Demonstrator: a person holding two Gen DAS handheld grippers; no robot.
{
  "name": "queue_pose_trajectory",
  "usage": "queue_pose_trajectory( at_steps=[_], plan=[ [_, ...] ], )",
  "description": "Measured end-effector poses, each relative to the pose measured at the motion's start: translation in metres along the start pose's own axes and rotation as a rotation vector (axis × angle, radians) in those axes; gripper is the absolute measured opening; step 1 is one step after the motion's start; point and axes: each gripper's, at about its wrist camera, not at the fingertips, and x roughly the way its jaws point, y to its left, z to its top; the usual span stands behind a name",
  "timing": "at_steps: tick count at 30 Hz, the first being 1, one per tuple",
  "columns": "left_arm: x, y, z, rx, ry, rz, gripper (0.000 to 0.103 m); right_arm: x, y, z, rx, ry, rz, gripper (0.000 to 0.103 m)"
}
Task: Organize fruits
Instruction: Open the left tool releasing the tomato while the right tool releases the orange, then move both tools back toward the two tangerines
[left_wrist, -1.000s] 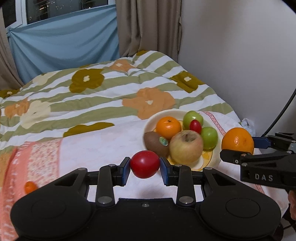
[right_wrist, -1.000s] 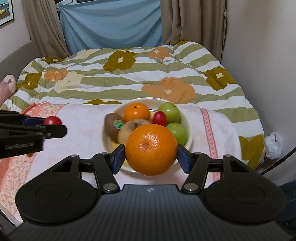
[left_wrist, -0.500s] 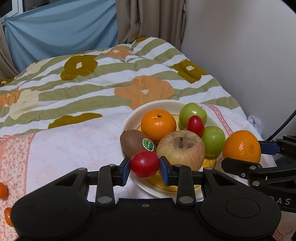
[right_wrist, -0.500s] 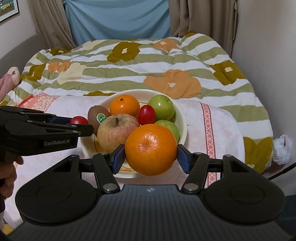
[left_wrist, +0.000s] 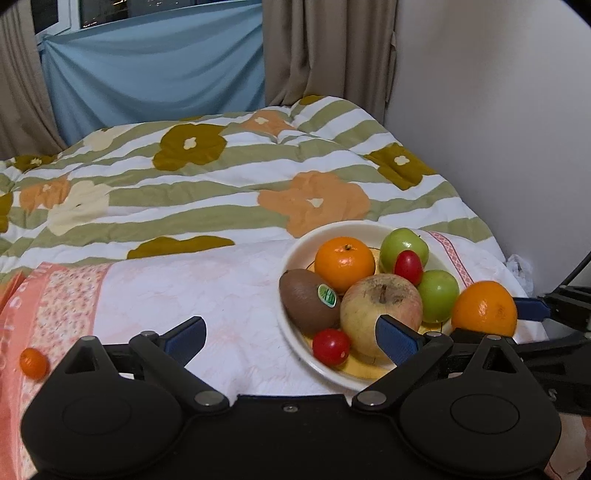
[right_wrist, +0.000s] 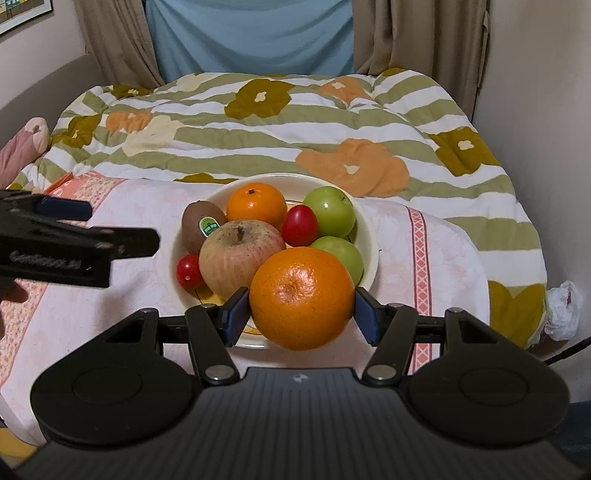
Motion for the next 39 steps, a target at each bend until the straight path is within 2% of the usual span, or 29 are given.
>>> queue_pose_trajectory(
  at_steps=[8, 21, 23, 25, 28, 39],
  plan=[
    [-0.015, 0.009, -0.017, -0.029, 0.021, 0.038, 0.100, 0.008, 0.008, 0.000, -0.064, -0.030, -0.017, 0.075],
    [-0.019, 0.014, -0.031, -0.077, 0.027, 0.074, 0.100, 0.023, 0.011, -0.007, -0.104, -0.018, -0.002, 0.076],
    [-0.020, 0.013, -0.032, -0.080, 0.027, 0.079, 0.100, 0.026, 0.015, -0.008, -0.136, -0.017, -0.027, 0.081],
    [-0.022, 0.012, -0.034, -0.082, 0.027, 0.084, 0.100, 0.023, 0.020, -0.009, -0.171, -0.043, -0.072, 0.103],
    [-0.024, 0.011, -0.036, -0.082, 0.026, 0.091, 0.100, 0.016, 0.021, -0.011, -0.184, -0.082, -0.083, 0.103],
    [-0.050, 0.011, -0.038, -0.072, -0.007, 0.134, 0.100, -0.009, 0.027, -0.012, -0.192, -0.105, -0.057, 0.103]
  ],
)
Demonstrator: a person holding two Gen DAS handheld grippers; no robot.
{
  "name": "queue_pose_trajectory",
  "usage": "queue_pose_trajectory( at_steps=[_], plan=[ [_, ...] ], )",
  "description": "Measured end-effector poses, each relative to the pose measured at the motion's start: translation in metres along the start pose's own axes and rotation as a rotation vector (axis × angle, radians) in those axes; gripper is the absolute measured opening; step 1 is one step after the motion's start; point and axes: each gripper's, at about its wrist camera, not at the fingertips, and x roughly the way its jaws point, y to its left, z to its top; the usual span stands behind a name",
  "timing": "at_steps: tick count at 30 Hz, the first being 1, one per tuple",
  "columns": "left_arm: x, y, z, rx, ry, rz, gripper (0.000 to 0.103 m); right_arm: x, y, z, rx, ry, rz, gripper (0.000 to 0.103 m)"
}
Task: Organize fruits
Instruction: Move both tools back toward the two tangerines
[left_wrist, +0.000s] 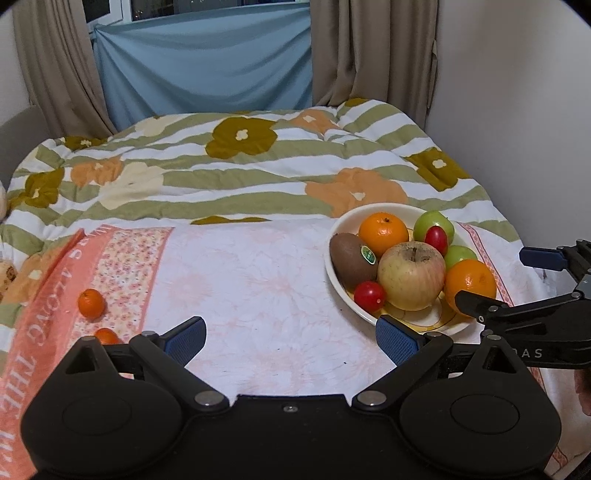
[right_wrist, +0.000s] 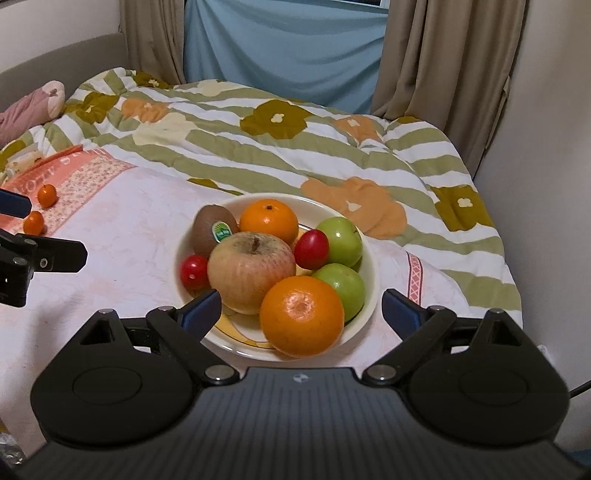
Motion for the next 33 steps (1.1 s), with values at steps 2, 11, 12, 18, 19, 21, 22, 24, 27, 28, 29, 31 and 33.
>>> queue_pose_trajectory(
  at_steps=[2, 11, 12, 18, 19, 21, 22, 24, 27, 28, 29, 31, 33],
  plan=[
    [-0.006, 0.003, -0.001, 0.003, -0.003, 0.011, 0.100, -0.007, 0.002, 0.002, 0.011, -0.005, 0.005, 0.103],
    [-0.040, 0.032, -0.010, 0.007, -0.028, 0.034, 0.101, -0.036, 0.022, 0.019, 0.054, -0.033, 0.046, 0.103],
    [-0.042, 0.035, -0.010, 0.008, -0.027, 0.035, 0.101, -0.040, 0.026, 0.021, 0.055, -0.038, 0.044, 0.103],
    [-0.062, 0.067, -0.011, 0.026, -0.051, 0.044, 0.103, -0.062, 0.053, 0.038, 0.107, -0.067, 0.055, 0.103],
    [-0.064, 0.074, -0.011, 0.026, -0.054, 0.043, 0.103, -0.064, 0.059, 0.041, 0.112, -0.071, 0.062, 0.103],
    [-0.067, 0.089, -0.012, 0.027, -0.052, 0.044, 0.103, -0.066, 0.073, 0.047, 0.107, -0.072, 0.074, 0.103],
    [-0.067, 0.096, -0.012, 0.027, -0.049, 0.048, 0.103, -0.065, 0.080, 0.050, 0.104, -0.071, 0.076, 0.103],
    [-0.066, 0.113, -0.013, 0.028, -0.046, 0.051, 0.103, -0.065, 0.097, 0.054, 0.096, -0.067, 0.080, 0.103],
    [-0.064, 0.138, -0.014, 0.036, -0.042, 0.053, 0.103, -0.064, 0.122, 0.058, 0.096, -0.058, 0.096, 0.103],
    [-0.064, 0.145, -0.015, 0.040, -0.042, 0.056, 0.103, -0.062, 0.132, 0.060, 0.094, -0.049, 0.106, 0.103],
    [-0.064, 0.153, -0.016, 0.045, -0.042, 0.058, 0.103, -0.060, 0.140, 0.062, 0.090, -0.042, 0.118, 0.103],
    [-0.063, 0.169, -0.017, 0.052, -0.042, 0.059, 0.103, -0.056, 0.159, 0.065, 0.083, -0.029, 0.139, 0.103],
    [-0.061, 0.185, -0.017, 0.052, -0.040, 0.060, 0.103, -0.051, 0.177, 0.068, 0.083, -0.016, 0.163, 0.103]
  ],
)
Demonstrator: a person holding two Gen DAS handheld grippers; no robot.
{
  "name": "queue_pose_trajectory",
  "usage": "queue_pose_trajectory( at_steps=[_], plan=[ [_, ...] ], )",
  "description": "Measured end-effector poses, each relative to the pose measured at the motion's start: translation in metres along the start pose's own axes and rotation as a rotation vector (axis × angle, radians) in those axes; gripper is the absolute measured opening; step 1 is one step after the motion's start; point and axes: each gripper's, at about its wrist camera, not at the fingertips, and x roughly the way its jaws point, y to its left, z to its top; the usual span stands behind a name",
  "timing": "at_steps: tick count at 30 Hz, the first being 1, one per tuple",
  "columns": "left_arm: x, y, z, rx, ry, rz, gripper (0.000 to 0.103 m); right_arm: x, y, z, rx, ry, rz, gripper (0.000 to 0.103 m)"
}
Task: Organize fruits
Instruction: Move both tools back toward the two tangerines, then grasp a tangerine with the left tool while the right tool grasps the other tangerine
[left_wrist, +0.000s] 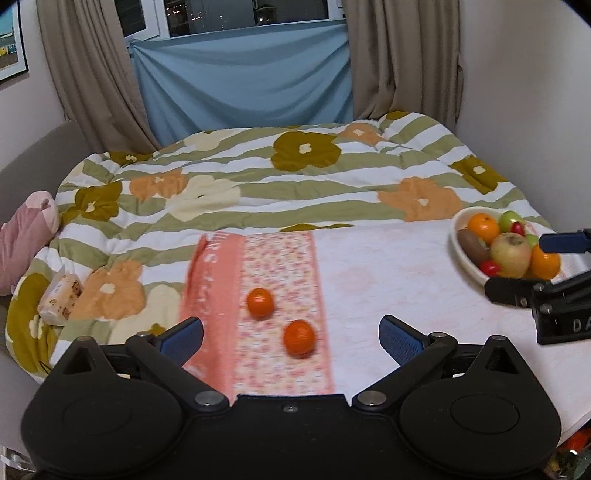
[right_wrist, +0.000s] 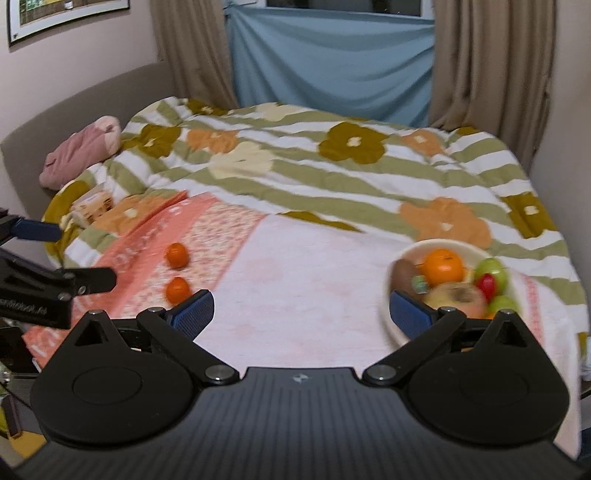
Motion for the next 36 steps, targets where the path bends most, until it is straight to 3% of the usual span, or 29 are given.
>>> queue_pose_trajectory(
  at_steps=[10, 19, 25, 30, 34, 36],
  plan=[
    [0.044, 0.056, 0.010, 0.058, 0.010, -0.047, 0.103, 0.052, 0.074, -0.001, -0.009, 0.057, 0.055, 0.103],
    [0.111, 0.065, 0.022, 0.172, 0.057, -0.133, 0.097, 0.111, 0.119, -0.004, -0.013, 0.099, 0.064, 0.103],
    [0.151, 0.060, 0.024, 0.234, 0.114, -0.177, 0.087, 0.147, 0.133, -0.009, -0.021, 0.141, 0.070, 0.094],
    [0.176, 0.055, 0.022, 0.263, 0.168, -0.206, 0.070, 0.167, 0.136, -0.012, 0.008, 0.190, 0.076, 0.083],
    [0.190, 0.053, 0.020, 0.264, 0.195, -0.218, 0.067, 0.176, 0.136, -0.013, 0.016, 0.201, 0.078, 0.078],
    [0.195, 0.052, 0.018, 0.256, 0.208, -0.225, 0.056, 0.180, 0.136, -0.013, 0.014, 0.207, 0.078, 0.076]
  ],
)
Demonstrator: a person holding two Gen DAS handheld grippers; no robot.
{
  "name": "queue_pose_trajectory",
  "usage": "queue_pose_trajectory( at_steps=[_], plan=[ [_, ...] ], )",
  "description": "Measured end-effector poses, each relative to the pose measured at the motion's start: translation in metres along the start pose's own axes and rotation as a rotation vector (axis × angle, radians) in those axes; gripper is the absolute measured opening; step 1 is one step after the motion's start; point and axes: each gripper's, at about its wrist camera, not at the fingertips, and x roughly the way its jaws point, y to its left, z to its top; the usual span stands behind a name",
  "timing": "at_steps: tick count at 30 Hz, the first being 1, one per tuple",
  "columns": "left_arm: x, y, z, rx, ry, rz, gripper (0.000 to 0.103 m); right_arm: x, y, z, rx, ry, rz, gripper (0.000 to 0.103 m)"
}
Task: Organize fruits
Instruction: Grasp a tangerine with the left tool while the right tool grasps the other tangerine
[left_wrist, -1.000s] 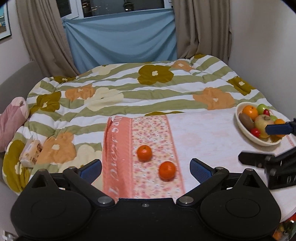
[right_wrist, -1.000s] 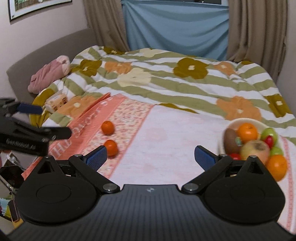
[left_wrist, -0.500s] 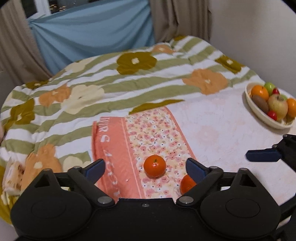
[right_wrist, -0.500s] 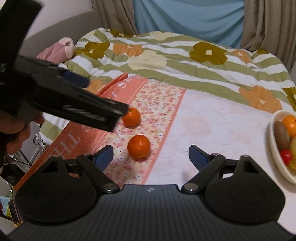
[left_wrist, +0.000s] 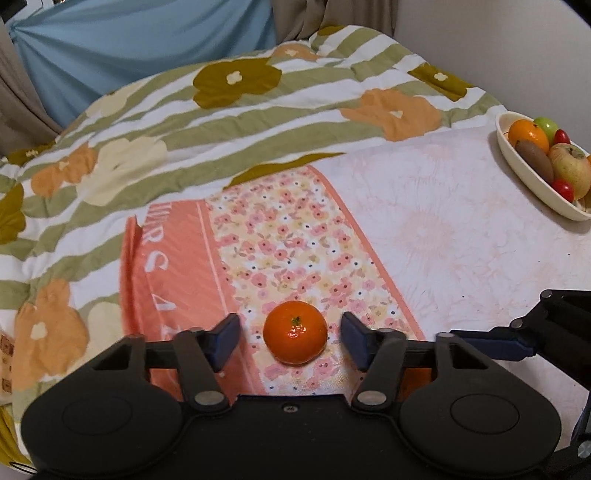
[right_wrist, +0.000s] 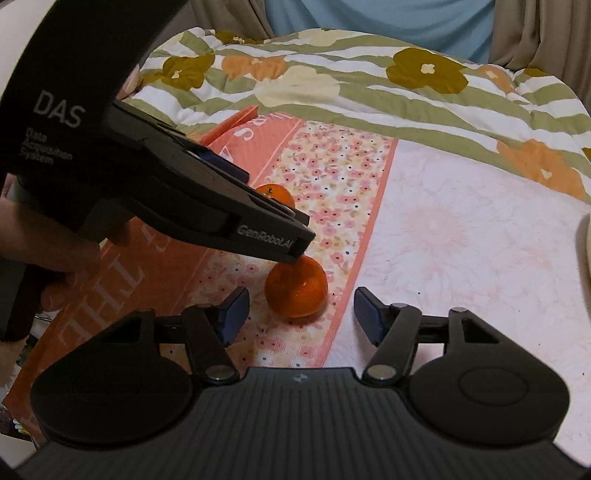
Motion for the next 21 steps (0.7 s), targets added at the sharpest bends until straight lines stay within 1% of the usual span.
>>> queue_pose_trajectory(
  at_steps=[1, 3, 9, 11, 13, 16, 18, 21],
  plan=[
    [0.002, 0.000, 0.000, -0.001, 0.006, -0.004, 0.053, 0.001, 0.000, 0.000, -0.001, 0.004, 0.000, 0.076],
    [0.005, 0.001, -0.002, -0.004, 0.015, -0.015, 0.042, 0.002, 0.001, 0.000, -0.009, 0.009, -0.002, 0.075],
    [0.004, 0.002, -0.004, -0.035, 0.003, -0.020, 0.041, 0.003, 0.003, 0.002, -0.040, 0.015, -0.003, 0.073],
    [0.003, 0.002, -0.005, -0.035, 0.004, -0.016, 0.041, 0.006, 0.003, 0.003, -0.048, 0.017, 0.000, 0.070],
    [0.002, 0.002, -0.006, -0.036, 0.008, -0.012, 0.041, 0.008, 0.004, 0.003, -0.058, 0.022, 0.006, 0.064],
    [0.000, 0.005, -0.009, -0.050, 0.016, -0.005, 0.041, 0.009, 0.005, 0.005, -0.084, 0.023, 0.006, 0.059],
    [-0.001, 0.006, -0.012, -0.058, 0.020, 0.000, 0.041, 0.010, 0.005, 0.006, -0.091, 0.026, 0.012, 0.056],
    [-0.003, 0.007, -0.014, -0.067, 0.026, 0.007, 0.041, 0.013, 0.005, 0.006, -0.100, 0.028, 0.018, 0.055]
  ],
)
